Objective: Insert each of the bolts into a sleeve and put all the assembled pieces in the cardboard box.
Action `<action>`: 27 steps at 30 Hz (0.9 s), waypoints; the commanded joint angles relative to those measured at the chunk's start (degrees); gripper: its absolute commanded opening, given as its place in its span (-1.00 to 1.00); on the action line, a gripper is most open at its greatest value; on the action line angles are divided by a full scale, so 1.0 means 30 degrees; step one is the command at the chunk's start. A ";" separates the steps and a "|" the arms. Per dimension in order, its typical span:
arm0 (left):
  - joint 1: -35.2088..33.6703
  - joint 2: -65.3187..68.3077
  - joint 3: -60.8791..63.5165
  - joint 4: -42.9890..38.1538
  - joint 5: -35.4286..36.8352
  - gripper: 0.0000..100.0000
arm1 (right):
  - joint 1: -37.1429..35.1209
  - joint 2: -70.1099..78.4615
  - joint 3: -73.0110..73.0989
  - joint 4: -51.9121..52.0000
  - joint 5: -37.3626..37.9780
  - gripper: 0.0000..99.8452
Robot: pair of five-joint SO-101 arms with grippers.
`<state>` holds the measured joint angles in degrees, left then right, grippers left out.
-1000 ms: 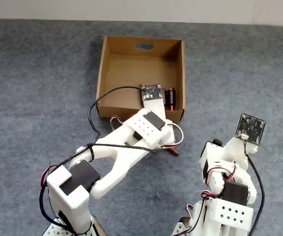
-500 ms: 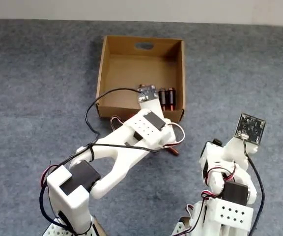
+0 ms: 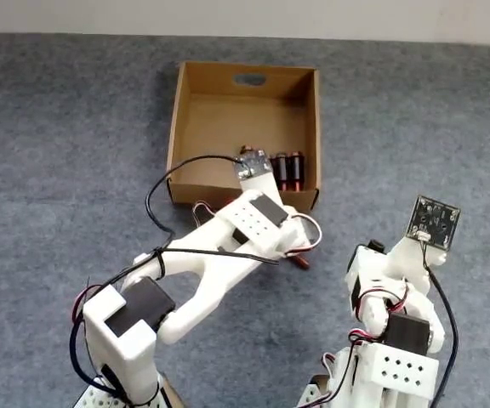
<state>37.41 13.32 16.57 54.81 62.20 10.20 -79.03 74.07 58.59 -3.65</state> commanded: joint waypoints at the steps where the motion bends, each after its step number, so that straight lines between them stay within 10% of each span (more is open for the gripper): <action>1: 0.0044 -0.0073 -0.0542 -0.0029 0.0059 -0.81 | 0.0161 -0.0220 -0.0073 -0.0249 -0.0088 -0.99; 5: 0.0044 -0.0073 -0.0542 -0.0029 -0.0029 -0.96 | 0.0190 -0.0220 -0.0073 -0.0249 -0.0088 -0.99; 16: 0.0044 0.2564 -0.0601 0.0088 -0.0586 -0.52 | 0.0190 -0.0220 -0.0073 -0.0249 -0.0088 -0.99; 27: 0.0044 0.2564 -0.0659 0.0088 -0.0615 -0.76 | 0.0190 -0.0220 -0.0073 -0.0249 -0.0088 -0.99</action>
<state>36.97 20.79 14.55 54.46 60.62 10.20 -79.03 74.07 58.59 -3.65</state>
